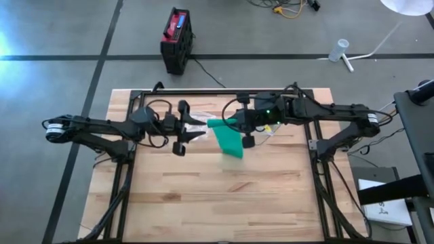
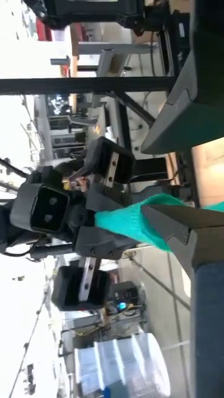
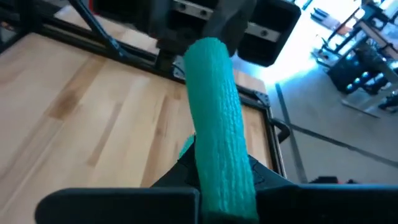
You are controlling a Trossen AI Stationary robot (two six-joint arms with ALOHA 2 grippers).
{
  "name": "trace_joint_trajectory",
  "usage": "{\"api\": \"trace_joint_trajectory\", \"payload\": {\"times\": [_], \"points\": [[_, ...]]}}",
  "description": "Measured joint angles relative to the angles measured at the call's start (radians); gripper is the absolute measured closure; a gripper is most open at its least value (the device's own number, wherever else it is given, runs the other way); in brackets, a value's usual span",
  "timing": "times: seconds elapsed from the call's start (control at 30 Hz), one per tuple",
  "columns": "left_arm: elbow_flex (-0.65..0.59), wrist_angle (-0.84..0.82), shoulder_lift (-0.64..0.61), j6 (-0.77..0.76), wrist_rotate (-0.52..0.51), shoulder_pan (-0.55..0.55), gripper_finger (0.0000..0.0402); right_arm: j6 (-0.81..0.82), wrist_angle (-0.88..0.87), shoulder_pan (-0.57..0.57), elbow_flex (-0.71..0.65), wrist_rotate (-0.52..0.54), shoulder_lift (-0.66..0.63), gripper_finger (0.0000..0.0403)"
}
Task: Roll bandage
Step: Roll the dark green bandage
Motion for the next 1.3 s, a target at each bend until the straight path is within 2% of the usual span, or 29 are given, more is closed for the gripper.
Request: {"api": "trace_joint_trajectory", "payload": {"times": [0.17,0.43,0.63,0.93,1.3], "points": [[0.0,-0.027,0.0,0.001,-0.097,0.0,0.0258,-0.002,0.027,0.0,0.0,0.005,0.001,0.0384],[0.0,-0.03,0.0,0.0,-0.106,0.0,0.0247,-0.006,0.027,0.0,0.0,0.004,0.004,0.0384],[0.0,-0.029,0.0,0.0,-0.139,0.0,0.026,0.0,0.029,0.0,-0.001,-0.009,0.006,0.0384],[0.0,-0.024,0.0,-0.007,-0.116,-0.001,0.0276,0.001,0.036,0.003,-0.002,-0.01,0.006,0.0384],[0.0,-0.032,0.0,-0.058,-0.128,-0.001,0.0235,0.001,0.048,0.002,-0.013,-0.006,0.006,0.0384]]}}
